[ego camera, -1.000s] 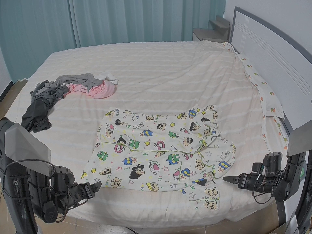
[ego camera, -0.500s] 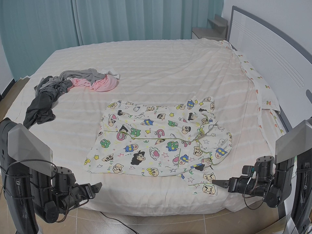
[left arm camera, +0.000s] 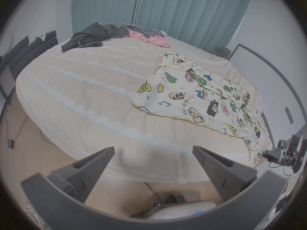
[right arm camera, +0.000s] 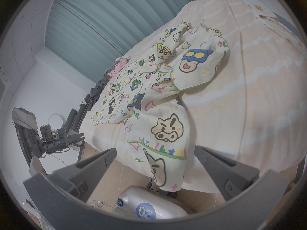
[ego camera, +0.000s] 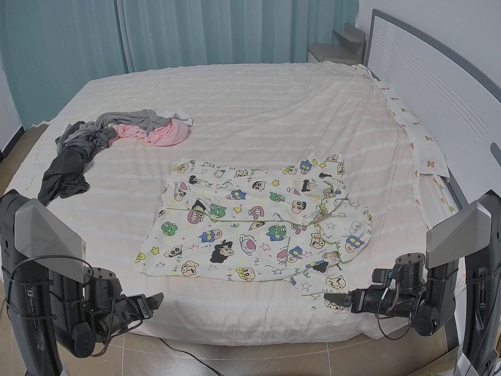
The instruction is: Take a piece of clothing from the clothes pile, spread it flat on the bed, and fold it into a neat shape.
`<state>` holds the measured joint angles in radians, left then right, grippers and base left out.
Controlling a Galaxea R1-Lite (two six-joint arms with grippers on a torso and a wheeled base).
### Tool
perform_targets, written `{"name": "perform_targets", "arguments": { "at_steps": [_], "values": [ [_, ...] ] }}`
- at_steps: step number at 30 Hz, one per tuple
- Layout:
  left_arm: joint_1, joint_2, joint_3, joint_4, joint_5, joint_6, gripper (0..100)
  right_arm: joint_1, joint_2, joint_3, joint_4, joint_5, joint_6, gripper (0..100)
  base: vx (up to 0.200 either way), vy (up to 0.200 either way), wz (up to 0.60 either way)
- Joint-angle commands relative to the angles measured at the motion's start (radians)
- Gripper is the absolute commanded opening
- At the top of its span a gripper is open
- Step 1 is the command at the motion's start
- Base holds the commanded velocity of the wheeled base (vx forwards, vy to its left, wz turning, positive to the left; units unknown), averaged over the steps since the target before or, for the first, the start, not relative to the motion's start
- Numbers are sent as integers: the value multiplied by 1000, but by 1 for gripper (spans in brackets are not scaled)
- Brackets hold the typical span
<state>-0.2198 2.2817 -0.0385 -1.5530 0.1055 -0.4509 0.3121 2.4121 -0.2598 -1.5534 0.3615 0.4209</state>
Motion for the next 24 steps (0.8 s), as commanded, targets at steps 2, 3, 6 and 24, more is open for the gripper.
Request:
{"name": "perform_targets", "arguments": {
  "at_steps": [2, 3, 6, 24],
  "values": [
    [0, 2, 0, -18, 0, 0, 100, 33, 51, -26, -11, -4, 1, 0, 0, 0, 0],
    [0, 2, 0, -18, 0, 0, 100, 31, 55, -35, -11, -6, 1, 0, 0, 0, 0],
    [0, 2, 0, -18, 0, 0, 100, 18, 41, -35, -11, -4, 1, 0, 0, 0, 0],
    [2, 1, 0, -18, 2, 0, 100, 31, -249, 145, -11, 68, 27, 0, 0, 0, 0]
  ]
}}
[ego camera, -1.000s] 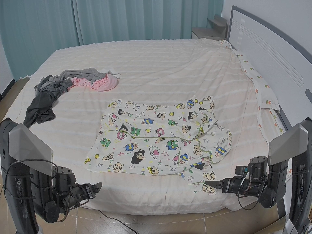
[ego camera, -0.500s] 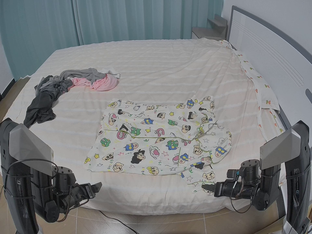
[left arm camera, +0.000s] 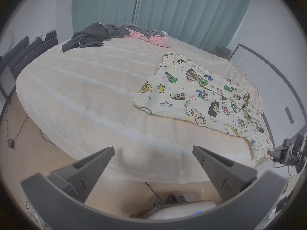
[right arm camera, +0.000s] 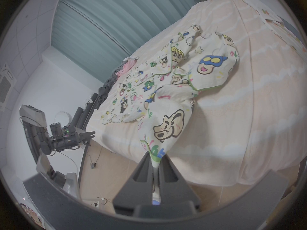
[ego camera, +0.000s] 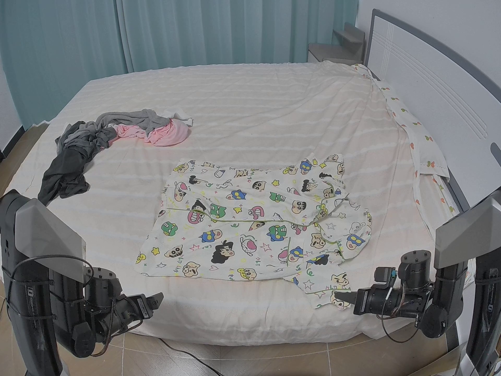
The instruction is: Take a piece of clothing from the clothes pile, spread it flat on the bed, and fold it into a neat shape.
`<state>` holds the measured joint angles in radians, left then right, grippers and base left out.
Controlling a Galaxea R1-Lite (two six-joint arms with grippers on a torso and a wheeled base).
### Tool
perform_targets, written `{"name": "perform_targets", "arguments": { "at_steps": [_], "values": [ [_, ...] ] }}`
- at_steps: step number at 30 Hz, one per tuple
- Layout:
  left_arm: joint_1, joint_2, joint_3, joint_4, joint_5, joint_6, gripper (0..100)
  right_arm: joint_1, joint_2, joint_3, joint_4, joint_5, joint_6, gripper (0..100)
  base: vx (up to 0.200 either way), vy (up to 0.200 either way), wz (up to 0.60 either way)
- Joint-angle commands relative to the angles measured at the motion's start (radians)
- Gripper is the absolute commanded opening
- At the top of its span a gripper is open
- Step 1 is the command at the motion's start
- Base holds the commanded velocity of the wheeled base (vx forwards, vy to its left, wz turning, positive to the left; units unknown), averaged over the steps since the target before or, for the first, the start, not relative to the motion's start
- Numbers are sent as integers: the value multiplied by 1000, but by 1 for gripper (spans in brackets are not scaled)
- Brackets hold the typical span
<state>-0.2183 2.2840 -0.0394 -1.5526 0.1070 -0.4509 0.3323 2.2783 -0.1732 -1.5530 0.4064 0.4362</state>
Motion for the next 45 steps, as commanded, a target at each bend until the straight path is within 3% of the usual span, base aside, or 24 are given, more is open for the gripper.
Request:
{"name": "perform_targets", "arguments": {
  "at_steps": [1, 5, 11, 28, 29, 37, 45],
  "values": [
    [0, -1, 1, -18, 0, 0, 100, 13, -118, 63, -12, 23, 13, 0, 0, 0, 0],
    [0, -3, 1, -18, 0, 0, 100, 63, -189, 109, -12, 23, 18, 0, 0, 0, 0],
    [0, -5, 1, -18, 2, 0, 100, 57, -209, 118, -12, 25, 18, 0, 0, 0, 0],
    [-1, -3, 1, -18, 8, 0, 100, 36, 33, 173, -12, 29, -2, 0, 0, 0, 0],
    [-1, -1, 1, -18, 8, 0, 100, 36, 44, 173, -12, 26, -4, 100, 0, 0, 0],
    [-6, 0, -1, -18, 8, -2, 100, -9, -3, 173, -13, 20, -2, 100, 0, 0, 0],
    [-24, -18, -43, -18, 46, -63, 100, -154, -77, 69, -12, 14, -1, 100, 0, 0, 0]
  ]
}}
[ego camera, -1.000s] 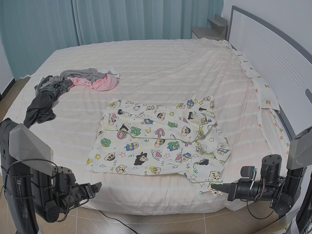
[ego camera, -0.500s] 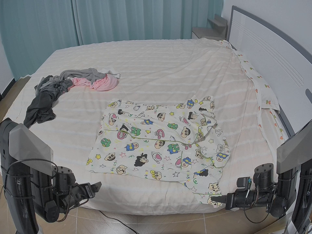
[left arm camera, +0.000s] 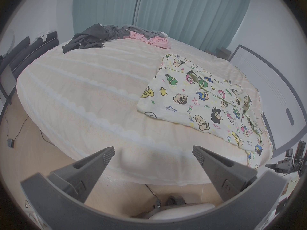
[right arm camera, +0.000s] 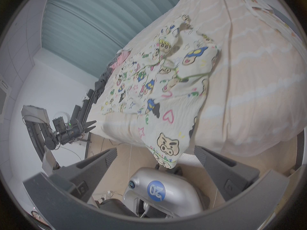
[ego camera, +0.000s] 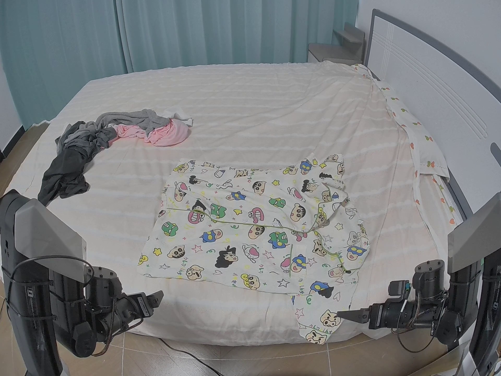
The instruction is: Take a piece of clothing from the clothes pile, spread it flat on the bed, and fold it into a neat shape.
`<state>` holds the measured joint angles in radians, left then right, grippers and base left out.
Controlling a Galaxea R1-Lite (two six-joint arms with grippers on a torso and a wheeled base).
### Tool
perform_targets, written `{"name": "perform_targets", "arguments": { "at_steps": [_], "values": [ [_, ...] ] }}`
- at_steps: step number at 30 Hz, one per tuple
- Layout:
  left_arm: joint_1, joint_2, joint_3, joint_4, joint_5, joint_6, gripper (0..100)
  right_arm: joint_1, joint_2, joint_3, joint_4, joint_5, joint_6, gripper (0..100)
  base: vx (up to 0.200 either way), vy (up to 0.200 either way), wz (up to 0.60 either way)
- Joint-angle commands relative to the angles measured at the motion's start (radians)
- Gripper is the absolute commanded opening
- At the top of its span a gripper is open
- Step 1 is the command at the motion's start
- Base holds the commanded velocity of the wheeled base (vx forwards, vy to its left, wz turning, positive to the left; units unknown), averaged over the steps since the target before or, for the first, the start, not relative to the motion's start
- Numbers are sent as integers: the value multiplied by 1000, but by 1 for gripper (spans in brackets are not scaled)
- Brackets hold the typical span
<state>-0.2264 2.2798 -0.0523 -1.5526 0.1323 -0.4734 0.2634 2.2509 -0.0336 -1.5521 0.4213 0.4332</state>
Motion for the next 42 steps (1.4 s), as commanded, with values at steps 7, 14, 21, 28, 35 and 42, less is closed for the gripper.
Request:
{"name": "perform_targets", "arguments": {
  "at_steps": [7, 14, 21, 28, 35, 42],
  "values": [
    [-27, -33, -60, -18, 61, -86, 100, -173, -51, -203, 38, -1, 2, 100, 0, 0, 0],
    [-30, -46, -78, -18, 87, -122, 100, -197, -123, -420, 256, -1, 16, 100, 0, 0, 0],
    [-30, -40, -77, -18, 89, -122, 100, -214, -157, -664, 475, 1, 145, 100, 171, 0, 0],
    [-31, -39, -78, -18, 92, -120, 100, -220, -74, -809, 468, 2, 268, 100, 200, 0, 0],
    [-31, -37, -78, -18, 93, -120, 100, -234, -20, -813, 438, -2, 259, 100, 143, 0, 0],
    [-36, -34, -77, -18, 93, -119, 100, -280, 58, -832, 484, 5, 233, 100, 0, 0, 0]
  ]
}}
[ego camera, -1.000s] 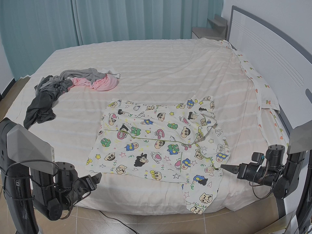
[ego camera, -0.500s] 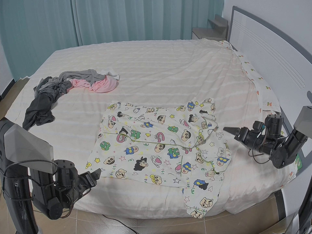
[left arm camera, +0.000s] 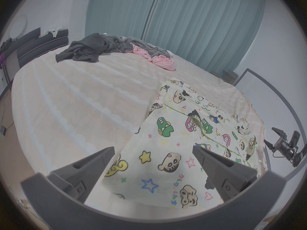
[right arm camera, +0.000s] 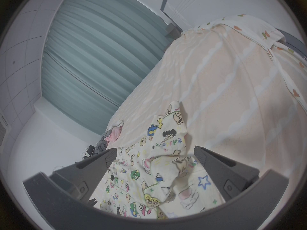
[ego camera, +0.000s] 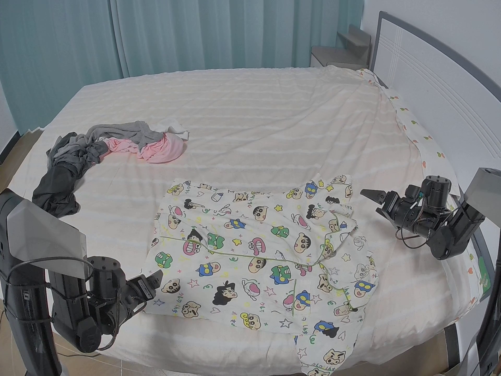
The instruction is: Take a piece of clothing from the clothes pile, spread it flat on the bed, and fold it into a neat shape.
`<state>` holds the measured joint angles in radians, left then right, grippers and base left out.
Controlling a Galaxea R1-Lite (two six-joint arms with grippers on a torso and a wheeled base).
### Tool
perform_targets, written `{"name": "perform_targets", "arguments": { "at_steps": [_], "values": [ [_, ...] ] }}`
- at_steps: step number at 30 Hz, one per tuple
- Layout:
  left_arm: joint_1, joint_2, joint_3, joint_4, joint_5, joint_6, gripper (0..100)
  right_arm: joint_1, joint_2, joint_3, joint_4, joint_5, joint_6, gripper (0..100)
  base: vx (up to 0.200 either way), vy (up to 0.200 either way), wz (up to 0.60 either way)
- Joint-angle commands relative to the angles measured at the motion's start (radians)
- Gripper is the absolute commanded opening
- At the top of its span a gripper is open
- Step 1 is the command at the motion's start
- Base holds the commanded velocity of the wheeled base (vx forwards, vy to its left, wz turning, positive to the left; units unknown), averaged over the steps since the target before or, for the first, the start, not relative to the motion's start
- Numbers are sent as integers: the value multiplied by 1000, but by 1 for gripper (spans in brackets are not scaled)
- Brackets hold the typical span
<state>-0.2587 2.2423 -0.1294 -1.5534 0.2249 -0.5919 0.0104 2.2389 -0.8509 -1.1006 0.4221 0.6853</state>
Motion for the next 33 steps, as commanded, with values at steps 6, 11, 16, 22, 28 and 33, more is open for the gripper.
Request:
{"name": "perform_targets", "arguments": {
  "at_steps": [6, 11, 16, 22, 28, 33],
  "values": [
    [-4, 5, 1, -17, 1, 0, 100, -32, 105, 7, 42, 37, -53, 100, 0, 0, 0],
    [-4, 13, -1, -17, 1, 0, 100, -26, 143, 27, 42, 49, -81, 100, 0, 0, 0],
    [-4, 17, -3, -17, 1, 0, 100, -24, 192, 56, 36, 50, -128, 100, 0, 0, 0],
    [-4, 17, -3, -17, 1, 0, 100, -24, 199, 72, 30, 55, -133, 100, 0, 0, 0],
    [-4, 17, -3, -17, 1, 0, 100, -7, 177, 113, -38, 56, -132, 100, 0, 0, 0],
    [-4, 17, -3, -17, 1, 0, 100, -1, 159, 194, -113, 92, -133, 100, 0, 0, 0]
  ]
}}
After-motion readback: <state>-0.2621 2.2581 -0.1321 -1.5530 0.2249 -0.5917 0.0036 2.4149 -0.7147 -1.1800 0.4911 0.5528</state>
